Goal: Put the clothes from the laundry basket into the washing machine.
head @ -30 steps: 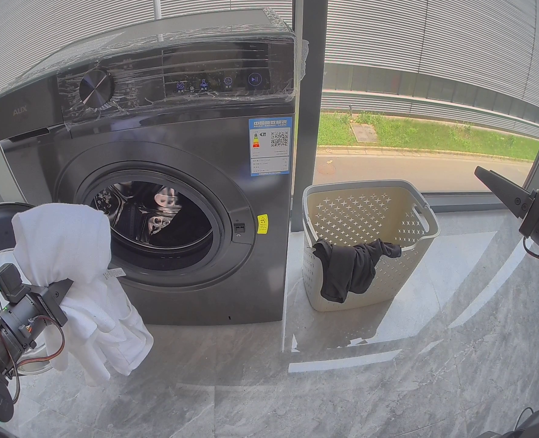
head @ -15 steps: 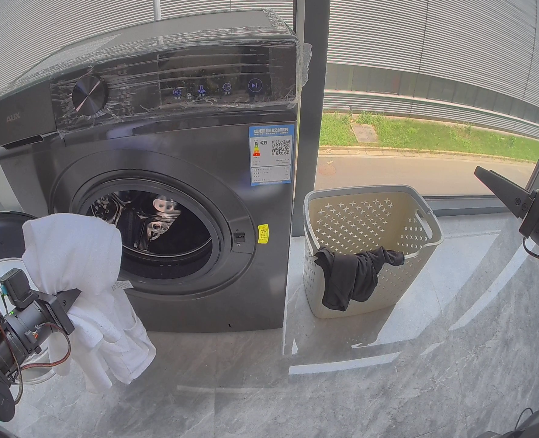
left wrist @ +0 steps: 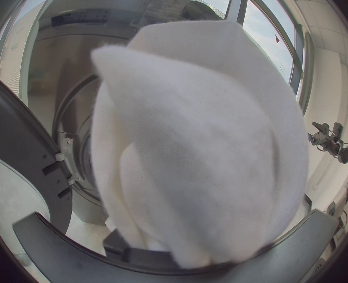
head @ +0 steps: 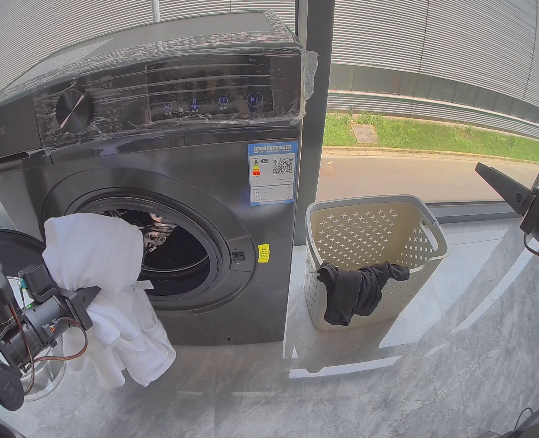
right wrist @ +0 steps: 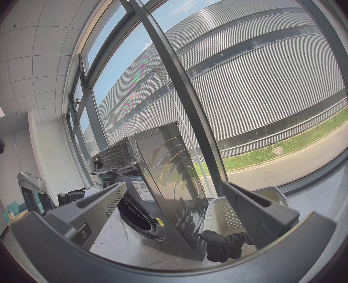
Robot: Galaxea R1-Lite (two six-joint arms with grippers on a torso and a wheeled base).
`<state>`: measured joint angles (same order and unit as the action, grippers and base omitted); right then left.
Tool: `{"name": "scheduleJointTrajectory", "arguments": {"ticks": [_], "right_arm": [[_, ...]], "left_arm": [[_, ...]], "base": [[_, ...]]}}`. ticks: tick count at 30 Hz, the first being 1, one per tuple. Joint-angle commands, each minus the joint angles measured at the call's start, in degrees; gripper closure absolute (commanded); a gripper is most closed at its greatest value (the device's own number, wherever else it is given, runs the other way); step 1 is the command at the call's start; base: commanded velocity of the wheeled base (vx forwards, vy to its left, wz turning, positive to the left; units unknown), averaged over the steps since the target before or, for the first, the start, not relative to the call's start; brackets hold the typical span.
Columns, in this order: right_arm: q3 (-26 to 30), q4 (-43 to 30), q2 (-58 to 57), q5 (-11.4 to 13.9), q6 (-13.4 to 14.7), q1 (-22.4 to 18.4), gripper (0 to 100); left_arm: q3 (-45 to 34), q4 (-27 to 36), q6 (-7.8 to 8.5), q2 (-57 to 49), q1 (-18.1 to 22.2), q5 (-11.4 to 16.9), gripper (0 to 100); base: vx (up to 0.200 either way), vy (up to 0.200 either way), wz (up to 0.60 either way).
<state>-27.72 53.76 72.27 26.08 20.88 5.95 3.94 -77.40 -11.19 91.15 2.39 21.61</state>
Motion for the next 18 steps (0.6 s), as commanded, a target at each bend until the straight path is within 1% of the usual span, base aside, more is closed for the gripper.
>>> {"name": "scheduleJointTrajectory", "arguments": {"ticks": [1, 3, 4, 5, 6, 7, 8, 9, 10, 12, 13, 14, 15, 16, 17, 18], "right_arm": [[-0.7, 0.0, 0.2, 0.0, 0.3, 0.0, 0], [-0.9, 0.0, 0.4, 0.0, 0.3, -0.1, 0], [-1.0, 0.0, 0.6, 0.0, 0.3, -0.1, 0], [-1.2, 0.0, 0.7, 0.0, 0.3, -0.1, 0], [-1.3, 0.0, 0.8, 0.0, 0.3, -0.1, 0], [-1.3, 0.0, 0.8, 0.0, 0.3, -0.1, 0], [-1.5, 0.0, 1.2, 0.0, 0.3, -0.1, 0], [-1.7, 0.0, 1.5, 0.0, 0.3, -0.1, 0], [-1.7, 0.0, 1.5, 0.0, 0.3, -0.1, 0], [-2.4, 0.0, 2.4, 0.0, 0.3, -0.1, 0], [-2.9, 0.0, 2.8, 0.0, 0.3, -0.1, 0], [-3.0, 0.0, 3.1, 0.0, 0.3, -0.3, 0], [-3.2, 0.0, 3.4, 0.0, 0.3, -0.6, 0], [-3.3, 0.0, 3.6, 0.0, 0.3, -0.7, 0], [-3.8, 0.0, 4.1, 0.0, 0.3, -0.9, 0], [-4.0, 0.0, 4.3, 0.0, 0.3, -0.9, 0]], "left_arm": [[4.1, -0.5, -0.41, 9.5, -1.2, -2.3, 100], [5.6, -2.1, -0.67, 13.6, -1.2, -3.7, 100], [6.9, -3.5, -1.2, 15.6, -1.2, -4.0, 100], [8.3, -5.0, -2.26, 17.4, -1.3, -4.1, 100], [9.9, -6.2, -3.66, 18.9, -1.8, -4.3, 100], [9.9, -6.2, -3.66, 18.9, -1.8, -4.3, 100], [13.6, -7.3, -6.56, 21.8, -2.9, -6.5, 100], [15.4, -7.5, -7.97, 22.9, -3.1, -9.5, 100], [15.4, -7.5, -7.97, 22.9, -3.1, -9.5, 100], [18.7, -8.0, -11.75, 26.6, -4.1, -17.7, 100], [19.6, -8.7, -13.68, 27.9, -4.9, -19.0, 100], [19.8, -9.6, -14.91, 28.6, -5.6, -19.2, 100], [19.8, -10.5, -15.97, 29.1, -6.3, -19.3, 100], [19.7, -10.8, -16.32, 29.3, -6.7, -19.3, 100], [19.4, -11.9, -18.43, 30.6, -7.8, -19.6, 100], [19.5, -11.9, -18.78, 31.0, -7.9, -19.7, 100]], "base": [[0.0, 0.0, 0.0], [0.0, 0.0, 0.0], [0.0, 0.0, 0.0], [0.0, 0.0, 0.0], [0.0, 0.0, 0.0], [0.0, 0.0, 0.0], [0.0, 0.0, 0.0], [0.0, 0.0, 0.0], [0.0, 0.0, 0.0], [0.0, 0.0, 0.0], [0.0, 0.0, 0.0], [0.0, 0.0, 0.0], [0.0, 0.0, 0.0], [0.0, 0.0, 0.0], [0.0, 0.0, 0.0], [0.0, 0.0, 0.0]]}}
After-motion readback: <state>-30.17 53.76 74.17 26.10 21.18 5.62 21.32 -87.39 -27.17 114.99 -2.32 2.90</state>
